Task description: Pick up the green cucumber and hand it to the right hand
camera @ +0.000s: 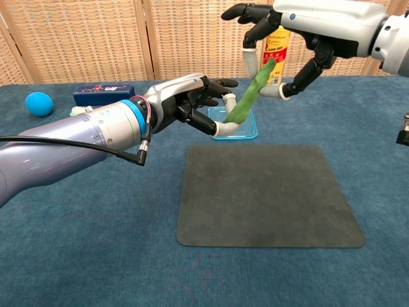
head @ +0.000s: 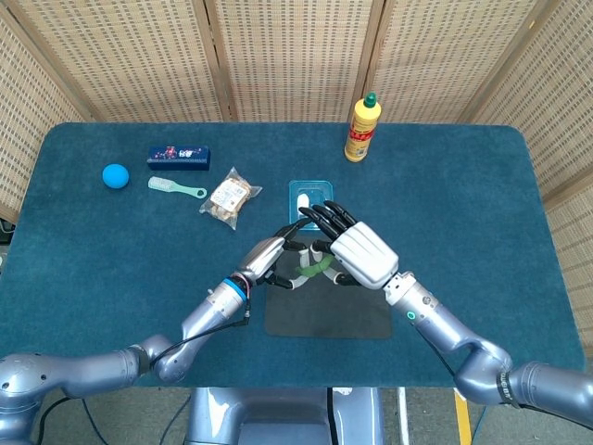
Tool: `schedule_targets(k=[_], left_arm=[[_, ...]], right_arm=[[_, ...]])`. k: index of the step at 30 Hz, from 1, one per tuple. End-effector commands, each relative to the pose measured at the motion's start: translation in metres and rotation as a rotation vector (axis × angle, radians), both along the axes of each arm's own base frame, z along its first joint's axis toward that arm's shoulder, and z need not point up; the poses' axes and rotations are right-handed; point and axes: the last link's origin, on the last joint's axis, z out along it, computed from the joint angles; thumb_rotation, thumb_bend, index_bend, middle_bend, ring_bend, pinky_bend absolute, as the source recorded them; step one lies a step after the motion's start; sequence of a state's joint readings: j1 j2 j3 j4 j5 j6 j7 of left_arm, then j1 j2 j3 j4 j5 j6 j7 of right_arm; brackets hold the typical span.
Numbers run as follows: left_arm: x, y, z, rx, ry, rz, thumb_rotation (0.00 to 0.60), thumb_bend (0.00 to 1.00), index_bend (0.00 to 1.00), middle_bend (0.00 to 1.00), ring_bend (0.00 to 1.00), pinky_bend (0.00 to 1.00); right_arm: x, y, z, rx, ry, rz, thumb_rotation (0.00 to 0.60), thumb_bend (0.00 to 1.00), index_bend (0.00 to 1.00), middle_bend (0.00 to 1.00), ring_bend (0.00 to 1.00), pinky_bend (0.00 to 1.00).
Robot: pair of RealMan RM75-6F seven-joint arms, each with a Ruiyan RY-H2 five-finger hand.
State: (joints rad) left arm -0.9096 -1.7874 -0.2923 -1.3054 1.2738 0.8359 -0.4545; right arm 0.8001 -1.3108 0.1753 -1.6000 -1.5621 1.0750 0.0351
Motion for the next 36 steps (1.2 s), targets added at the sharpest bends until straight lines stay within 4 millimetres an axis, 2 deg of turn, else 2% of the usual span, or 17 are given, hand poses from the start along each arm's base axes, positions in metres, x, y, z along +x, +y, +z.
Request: schedule_targets(k=[1,5,12,19,28,36], left_arm=[[0.000,0.000,-0.001,-0.002,0.001,0.002,0.600,0.61,0.69,0.00,0.00,0.00],[-0.002,0.000,-0.002,-0.005,0.001,0.009,0.600,0.61,0.69,0.00,0.00,0.00],[-0.004,0.001,-0.003,-0.007,-0.001,0.014,0.600,0.61,0.69,0.00,0.00,0.00],[-0.004,0.000,-0.005,-0.015,-0.003,0.020,0.600,0.61,0.69,0.00,0.00,0.00],[-0.009,0.002,-0.005,-0.006,0.008,0.024,0.600,0.61,0.69,0.00,0.00,0.00],[-0.022,0.006,0.001,0.017,0.035,0.041,0.600,0.61,0.69,0.00,0.00,0.00]], right_arm=[[0.001,0.001,0.000,0.005,-0.005,0.000,0.600,0.48,0.60,0.03,0.00,0.00],[0.000,0.001,-0.001,0.005,-0.004,0.002,0.600,0.51,0.62,0.04,0.00,0.00],[-0.002,0.002,-0.002,0.015,-0.011,-0.004,0.600,0.62,0.69,0.05,0.00,0.00],[-0.004,0.002,-0.003,0.026,-0.029,-0.016,0.600,0.62,0.76,0.05,0.00,0.00],[-0.007,0.001,0.000,0.006,-0.030,-0.014,0.600,0.62,0.77,0.06,0.00,0.00],[-0.010,-0.001,0.006,-0.030,-0.020,-0.010,0.600,0.62,0.78,0.06,0.00,0.00]])
